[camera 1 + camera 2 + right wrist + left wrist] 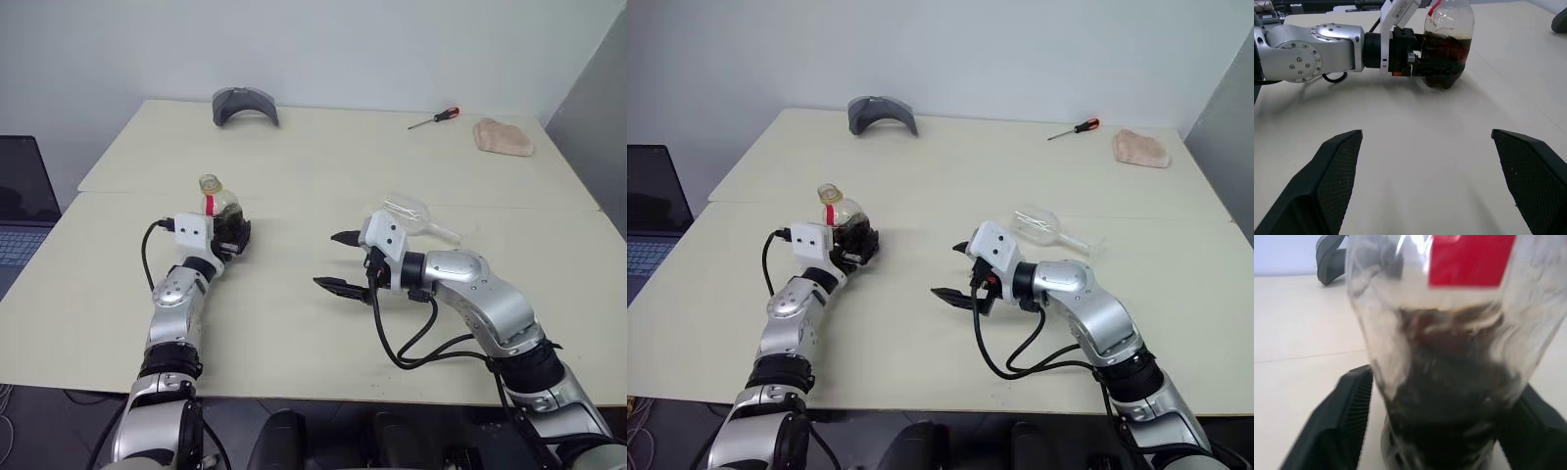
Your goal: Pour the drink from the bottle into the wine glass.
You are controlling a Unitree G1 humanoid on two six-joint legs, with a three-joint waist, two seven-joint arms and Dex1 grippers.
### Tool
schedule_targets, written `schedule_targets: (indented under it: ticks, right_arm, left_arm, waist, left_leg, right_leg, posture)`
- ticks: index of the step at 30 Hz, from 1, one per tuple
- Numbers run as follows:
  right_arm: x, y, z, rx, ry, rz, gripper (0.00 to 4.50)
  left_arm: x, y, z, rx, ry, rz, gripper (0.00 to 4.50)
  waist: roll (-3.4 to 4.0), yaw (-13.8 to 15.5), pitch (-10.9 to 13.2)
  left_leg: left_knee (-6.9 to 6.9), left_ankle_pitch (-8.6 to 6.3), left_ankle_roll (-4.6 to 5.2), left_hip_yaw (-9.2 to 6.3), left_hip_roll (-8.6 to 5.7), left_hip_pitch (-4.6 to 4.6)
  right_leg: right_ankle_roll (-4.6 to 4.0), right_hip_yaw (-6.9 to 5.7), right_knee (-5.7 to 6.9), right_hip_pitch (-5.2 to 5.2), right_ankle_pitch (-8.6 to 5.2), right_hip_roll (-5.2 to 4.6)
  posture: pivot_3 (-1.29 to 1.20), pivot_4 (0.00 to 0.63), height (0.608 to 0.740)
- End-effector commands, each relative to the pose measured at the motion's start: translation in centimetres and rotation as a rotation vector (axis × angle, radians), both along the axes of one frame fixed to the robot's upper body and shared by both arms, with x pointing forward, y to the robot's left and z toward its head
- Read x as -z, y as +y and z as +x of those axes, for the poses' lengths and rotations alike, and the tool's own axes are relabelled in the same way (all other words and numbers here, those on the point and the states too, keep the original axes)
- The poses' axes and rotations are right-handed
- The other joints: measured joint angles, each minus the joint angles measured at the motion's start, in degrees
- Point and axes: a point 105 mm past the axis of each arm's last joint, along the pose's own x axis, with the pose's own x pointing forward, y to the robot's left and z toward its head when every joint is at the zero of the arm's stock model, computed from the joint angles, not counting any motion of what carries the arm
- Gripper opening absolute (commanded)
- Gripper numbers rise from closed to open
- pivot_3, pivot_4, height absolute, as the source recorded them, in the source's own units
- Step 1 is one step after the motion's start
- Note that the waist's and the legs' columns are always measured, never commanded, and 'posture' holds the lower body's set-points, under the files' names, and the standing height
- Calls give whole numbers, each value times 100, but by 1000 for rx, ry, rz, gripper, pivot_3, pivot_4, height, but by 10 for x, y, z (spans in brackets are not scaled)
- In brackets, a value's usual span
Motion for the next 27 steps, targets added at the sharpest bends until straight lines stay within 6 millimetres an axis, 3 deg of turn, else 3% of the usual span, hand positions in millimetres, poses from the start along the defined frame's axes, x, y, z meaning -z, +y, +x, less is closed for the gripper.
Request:
schedule_targets:
  ticks: [1, 6, 10, 13, 16, 19, 27]
  right_arm:
    - [-20, -6, -5, -9, -60, 23, 4500]
    - [-33, -48, -9, 121, -78, -47, 4500]
    - [-38, -70, -6, 217, -58, -101, 4500]
    - [-42, -115, 21, 457, -79, -196, 4500]
    - [-37, -126, 30, 484, -72, -245, 4500]
    - [-8, -146, 56, 570, -94, -498, 4500]
    - [8, -158, 98, 598, -118, -691, 4500]
  left_arm:
    - [-10, 1, -10, -12, -39, -5, 4493]
    - [-22, 11, -72, -48, -36, 23, 4493]
    - [-18, 0, -101, 19, 35, 72, 4493]
    - [-13, -26, -122, 194, 92, 160, 4493]
    - [-16, -52, -122, 338, 109, 179, 4493]
    - [-23, -80, -113, 504, 106, 231, 4493]
    - [-36, -107, -95, 606, 47, 252, 4493]
  waist:
    - [0, -1, 0]
    - [-2, -46, 0]
    - [-2, -35, 1]
    - [-1, -25, 0]
    - [-1, 16, 1]
    - [-2, 15, 1]
    - [0, -81, 1]
  left_leg:
    - [0, 0, 0, 0, 0, 0]
    - [-4, -4, -5, 4, 3, -6]
    - [-10, -7, -10, -2, 3, 2]
    - [-11, -6, -8, 2, 11, 11]
    - [-8, -6, -7, 12, 4, 8]
    - [-7, -5, -6, 17, 3, 6]
    - [-9, -3, -2, 29, 8, -29]
  right_leg:
    - [0, 1, 0, 0, 0, -1]
    - [-1, 7, -10, -1, 0, -9]
    - [-15, -4, -4, -4, -6, -16]
    - [-36, -13, -1, 3, -18, -13]
    - [-45, -6, -8, 4, -24, -17]
    - [-46, -5, -6, 2, -26, -15]
    - [-35, 14, 0, -40, -19, 4]
  posture:
    - [0, 150, 740]
    - [0, 150, 740]
    - [0, 150, 740]
    - [0, 150, 740]
    - [0, 150, 740]
    - [0, 150, 740]
    - [0, 150, 740]
